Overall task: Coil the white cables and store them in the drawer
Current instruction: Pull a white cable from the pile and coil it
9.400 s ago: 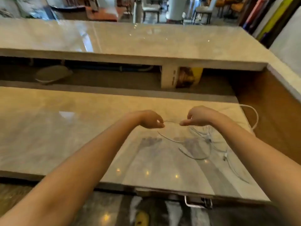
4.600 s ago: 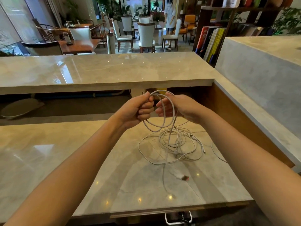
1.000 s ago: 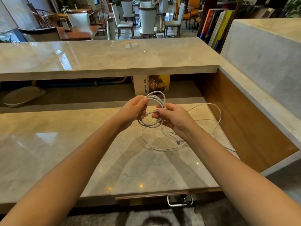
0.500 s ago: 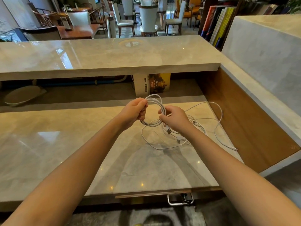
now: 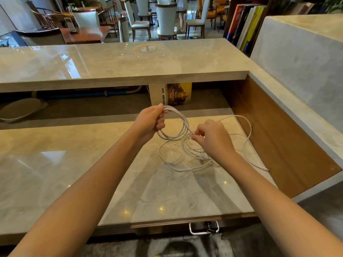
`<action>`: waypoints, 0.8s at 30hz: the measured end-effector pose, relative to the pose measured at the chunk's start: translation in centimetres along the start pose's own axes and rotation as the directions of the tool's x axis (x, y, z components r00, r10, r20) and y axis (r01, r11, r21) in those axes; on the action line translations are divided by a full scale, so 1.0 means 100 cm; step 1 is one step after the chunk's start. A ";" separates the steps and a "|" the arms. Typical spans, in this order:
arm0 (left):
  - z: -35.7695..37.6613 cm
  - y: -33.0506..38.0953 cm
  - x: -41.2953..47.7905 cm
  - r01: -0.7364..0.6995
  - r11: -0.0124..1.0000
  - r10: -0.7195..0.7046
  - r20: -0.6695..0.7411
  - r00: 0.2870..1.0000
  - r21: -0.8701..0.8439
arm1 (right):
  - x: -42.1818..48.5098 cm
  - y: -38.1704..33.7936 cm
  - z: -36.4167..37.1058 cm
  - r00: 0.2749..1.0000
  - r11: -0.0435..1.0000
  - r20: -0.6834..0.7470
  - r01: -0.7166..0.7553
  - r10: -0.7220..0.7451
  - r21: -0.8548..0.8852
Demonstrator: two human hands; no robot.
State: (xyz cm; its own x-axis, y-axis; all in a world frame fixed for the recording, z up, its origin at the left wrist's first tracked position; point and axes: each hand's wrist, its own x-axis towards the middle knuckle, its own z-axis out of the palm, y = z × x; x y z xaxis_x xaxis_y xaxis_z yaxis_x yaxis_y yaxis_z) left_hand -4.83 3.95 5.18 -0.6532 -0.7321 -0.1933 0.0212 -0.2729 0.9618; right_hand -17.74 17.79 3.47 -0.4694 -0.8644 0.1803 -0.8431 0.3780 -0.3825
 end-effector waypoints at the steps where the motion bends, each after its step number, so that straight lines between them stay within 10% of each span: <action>1: 0.002 -0.001 -0.001 0.041 0.988 -0.037 0.035 0.999 -0.149 | 0.002 0.000 0.006 1.000 0.999 0.006 -0.027 0.027 0.031; 6: 0.014 -0.008 -0.008 0.148 0.809 -0.105 0.109 0.989 -0.568 | 0.008 -0.012 0.016 0.926 0.648 0.338 -0.361 0.166 0.671; 12: 0.012 -0.011 -0.012 0.151 0.721 -0.104 0.111 0.988 -0.676 | 0.008 -0.014 0.006 0.866 0.263 0.479 -0.500 0.144 0.825; 16: 0.013 -0.013 -0.014 0.092 0.827 -0.085 0.039 0.996 -0.555 | 0.010 -0.019 -0.001 0.831 0.017 0.545 -0.549 0.111 0.835; 24: 0.025 -0.007 -0.019 -0.106 0.987 0.101 -0.045 0.994 -0.119 | 0.007 -0.024 0.005 0.856 -0.059 0.454 -0.455 0.248 0.889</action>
State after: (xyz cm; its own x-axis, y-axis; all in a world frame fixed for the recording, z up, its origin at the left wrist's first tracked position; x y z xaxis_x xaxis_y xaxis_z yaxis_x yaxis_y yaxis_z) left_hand -5.51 7.13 5.32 -0.6133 -0.7830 -0.1036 0.1799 -0.2663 0.9469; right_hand -15.92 16.08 4.13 -0.4915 -0.7964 -0.3524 0.4966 0.0761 -0.8646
